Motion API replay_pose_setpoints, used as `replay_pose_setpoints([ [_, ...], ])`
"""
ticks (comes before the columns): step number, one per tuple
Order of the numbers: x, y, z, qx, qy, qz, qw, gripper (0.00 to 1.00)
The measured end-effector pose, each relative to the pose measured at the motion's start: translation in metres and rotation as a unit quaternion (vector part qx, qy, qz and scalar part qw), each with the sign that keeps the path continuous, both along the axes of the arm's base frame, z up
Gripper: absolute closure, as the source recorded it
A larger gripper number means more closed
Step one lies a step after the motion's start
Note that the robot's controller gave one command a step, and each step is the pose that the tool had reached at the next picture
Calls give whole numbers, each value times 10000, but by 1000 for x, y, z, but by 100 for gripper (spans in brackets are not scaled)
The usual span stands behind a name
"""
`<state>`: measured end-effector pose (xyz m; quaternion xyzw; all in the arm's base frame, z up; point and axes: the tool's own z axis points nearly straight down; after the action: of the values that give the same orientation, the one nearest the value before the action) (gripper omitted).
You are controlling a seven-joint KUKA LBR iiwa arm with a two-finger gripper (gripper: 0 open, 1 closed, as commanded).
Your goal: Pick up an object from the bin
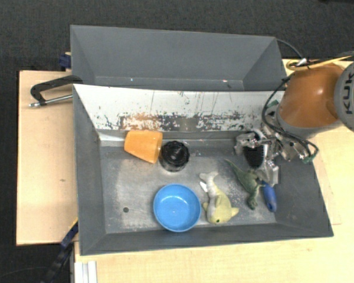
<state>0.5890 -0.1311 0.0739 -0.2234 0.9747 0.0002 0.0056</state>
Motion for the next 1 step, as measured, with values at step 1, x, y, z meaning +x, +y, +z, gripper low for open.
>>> replay_pose_setpoints([
  [1,-2,-1,-1,-2,46,2,10000,100],
])
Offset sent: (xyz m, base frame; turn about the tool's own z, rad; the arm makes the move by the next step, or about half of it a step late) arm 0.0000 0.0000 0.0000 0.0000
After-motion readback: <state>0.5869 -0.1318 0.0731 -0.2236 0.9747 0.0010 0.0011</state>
